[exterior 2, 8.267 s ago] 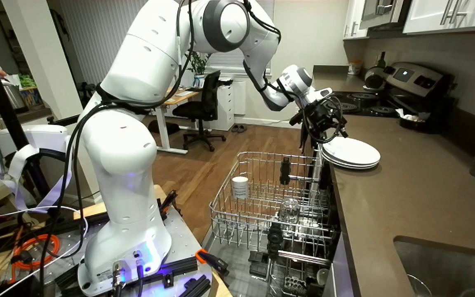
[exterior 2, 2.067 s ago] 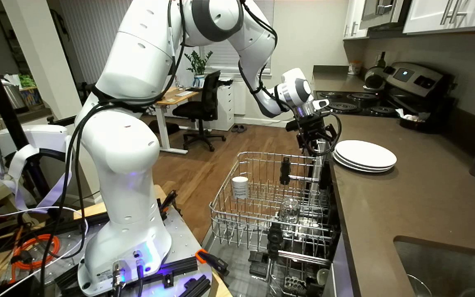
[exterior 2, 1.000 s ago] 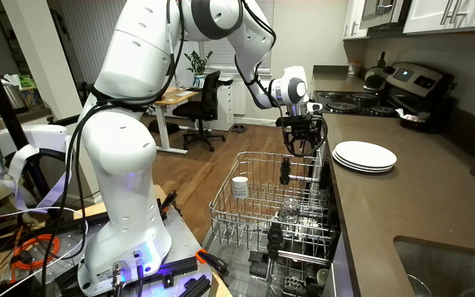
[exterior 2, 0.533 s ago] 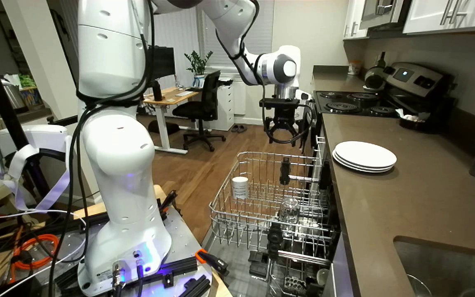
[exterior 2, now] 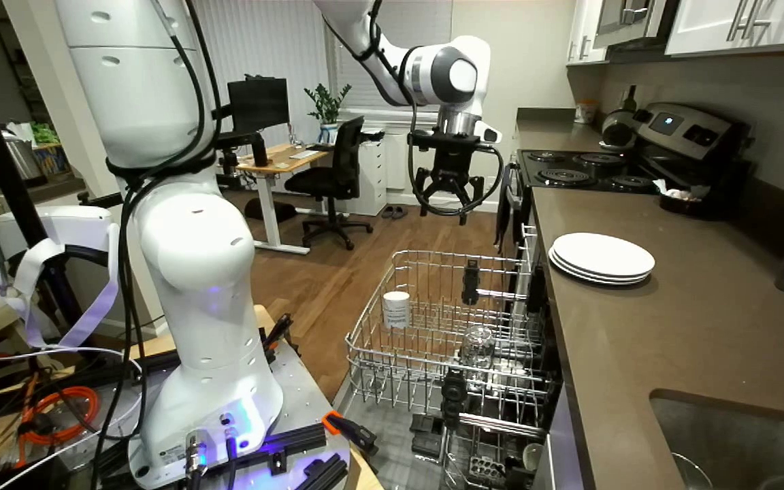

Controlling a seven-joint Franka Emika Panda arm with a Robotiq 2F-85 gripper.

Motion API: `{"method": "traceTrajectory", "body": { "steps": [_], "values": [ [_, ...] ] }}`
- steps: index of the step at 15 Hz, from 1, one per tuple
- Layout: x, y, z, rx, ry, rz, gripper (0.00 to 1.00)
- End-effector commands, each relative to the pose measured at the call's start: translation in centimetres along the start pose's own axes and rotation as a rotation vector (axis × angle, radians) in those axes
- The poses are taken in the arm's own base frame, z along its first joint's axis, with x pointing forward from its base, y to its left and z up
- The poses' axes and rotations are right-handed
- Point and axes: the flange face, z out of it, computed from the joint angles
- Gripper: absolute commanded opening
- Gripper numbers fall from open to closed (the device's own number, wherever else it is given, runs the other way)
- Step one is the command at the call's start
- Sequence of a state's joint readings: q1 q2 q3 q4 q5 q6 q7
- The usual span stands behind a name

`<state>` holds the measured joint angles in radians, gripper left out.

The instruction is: Move the plate from the dishwasher to the countertop

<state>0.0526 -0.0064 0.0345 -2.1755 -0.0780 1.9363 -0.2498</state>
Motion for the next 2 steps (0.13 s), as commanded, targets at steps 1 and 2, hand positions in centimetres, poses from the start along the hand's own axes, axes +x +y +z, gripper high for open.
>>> {"method": "traceTrajectory", "body": {
  "steps": [1, 2],
  "values": [
    [-0.02, -0.03, 0.08, 0.001, -0.004, 0.0, 1.0],
    [-0.03, -0.04, 0.19, 0.002, -0.006, 0.0, 1.0]
  ]
}}
